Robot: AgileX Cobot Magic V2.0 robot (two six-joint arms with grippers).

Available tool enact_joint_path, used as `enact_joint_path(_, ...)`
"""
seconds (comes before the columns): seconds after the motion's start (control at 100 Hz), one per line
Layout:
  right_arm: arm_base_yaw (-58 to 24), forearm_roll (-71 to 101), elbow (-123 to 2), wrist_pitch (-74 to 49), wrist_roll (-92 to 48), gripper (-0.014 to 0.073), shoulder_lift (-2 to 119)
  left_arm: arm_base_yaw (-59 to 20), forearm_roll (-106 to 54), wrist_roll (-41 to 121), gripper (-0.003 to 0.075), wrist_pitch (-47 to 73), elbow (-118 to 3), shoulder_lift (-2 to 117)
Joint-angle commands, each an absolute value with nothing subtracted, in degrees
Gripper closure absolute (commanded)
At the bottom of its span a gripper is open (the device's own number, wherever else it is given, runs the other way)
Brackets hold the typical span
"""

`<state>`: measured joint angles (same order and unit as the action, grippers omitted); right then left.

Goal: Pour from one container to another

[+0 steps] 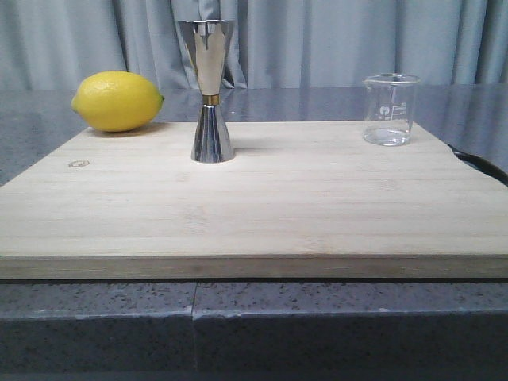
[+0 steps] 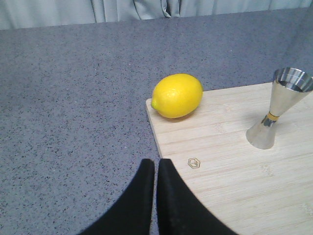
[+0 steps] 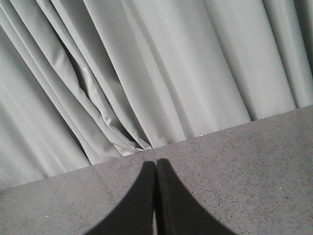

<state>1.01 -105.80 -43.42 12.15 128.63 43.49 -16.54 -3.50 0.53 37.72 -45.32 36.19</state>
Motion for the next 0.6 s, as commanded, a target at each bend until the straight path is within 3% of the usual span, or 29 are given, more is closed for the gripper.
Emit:
enact_joint_path(0.0, 1.29, -107.52, -44.89, 9.77, 128.42, 0.0665, 43.34, -16.82, -3.69, 0.00, 0.0739, 33.18, -46.82, 36.19)
enact_joint_path(0.33, 1.29, -107.52, -44.89, 9.77, 128.42, 0.0665, 43.34, -16.62, -3.56, 0.00, 0.0739, 31.78, -45.42, 35.25)
enact_joint_path(0.59, 1.29, -107.52, -44.89, 9.75, 128.42, 0.0665, 43.34, -8.38, -2.41, 0.84, 0.0739, 15.48, -29.35, 21.17)
